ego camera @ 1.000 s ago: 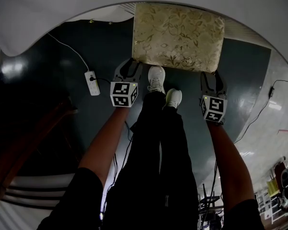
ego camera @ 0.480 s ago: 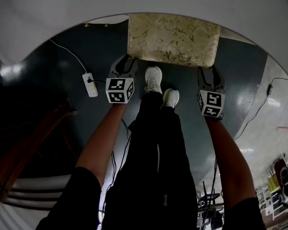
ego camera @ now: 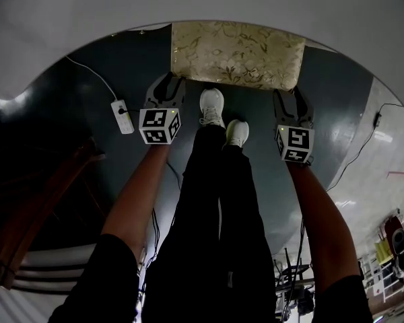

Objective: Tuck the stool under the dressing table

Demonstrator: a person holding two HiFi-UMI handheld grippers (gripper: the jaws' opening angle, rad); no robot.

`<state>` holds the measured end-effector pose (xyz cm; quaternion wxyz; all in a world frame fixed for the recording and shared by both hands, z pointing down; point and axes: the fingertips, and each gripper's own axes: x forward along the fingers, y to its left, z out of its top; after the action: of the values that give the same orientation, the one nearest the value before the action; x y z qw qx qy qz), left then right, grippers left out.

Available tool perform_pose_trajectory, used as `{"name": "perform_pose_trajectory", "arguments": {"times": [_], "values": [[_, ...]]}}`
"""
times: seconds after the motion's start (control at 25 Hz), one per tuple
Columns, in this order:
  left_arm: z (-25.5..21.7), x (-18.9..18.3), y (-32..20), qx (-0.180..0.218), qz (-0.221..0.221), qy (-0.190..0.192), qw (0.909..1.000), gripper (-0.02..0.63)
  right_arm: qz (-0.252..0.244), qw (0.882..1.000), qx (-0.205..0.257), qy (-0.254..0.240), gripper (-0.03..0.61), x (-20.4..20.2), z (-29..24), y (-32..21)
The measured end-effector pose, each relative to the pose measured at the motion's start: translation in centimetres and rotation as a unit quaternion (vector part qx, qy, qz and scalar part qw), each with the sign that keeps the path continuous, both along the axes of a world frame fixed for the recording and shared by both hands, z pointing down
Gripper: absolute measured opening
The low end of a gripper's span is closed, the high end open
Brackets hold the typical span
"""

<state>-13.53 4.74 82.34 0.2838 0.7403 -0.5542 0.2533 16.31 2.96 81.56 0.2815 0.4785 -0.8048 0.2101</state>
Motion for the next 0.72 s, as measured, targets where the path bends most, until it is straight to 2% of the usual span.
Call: {"name": "perform_pose_trajectory", "arguments": {"times": [0.24, 0.44, 0.72], "values": [[-2.0, -0.7, -1.1, 0.012, -0.052, 0.005, 0.9986, 0.140, -0.006, 1.000, 0.007, -0.010, 0.229, -0.3, -1.9, 0.9], [-2.8, -0.6, -1.4, 0.014, -0.038, 0.009, 0.9991, 0.137, 0.018, 1.000, 0.010, -0.007, 0.229, -0.4, -2.8, 1.0], [-2.7, -0.2, -1.1, 0.024, -0.021, 0.014, 0.9994, 0.144, 0.036, 0.999, 0.026, 0.012, 0.229, 0.0, -2.8, -1.7]]}}
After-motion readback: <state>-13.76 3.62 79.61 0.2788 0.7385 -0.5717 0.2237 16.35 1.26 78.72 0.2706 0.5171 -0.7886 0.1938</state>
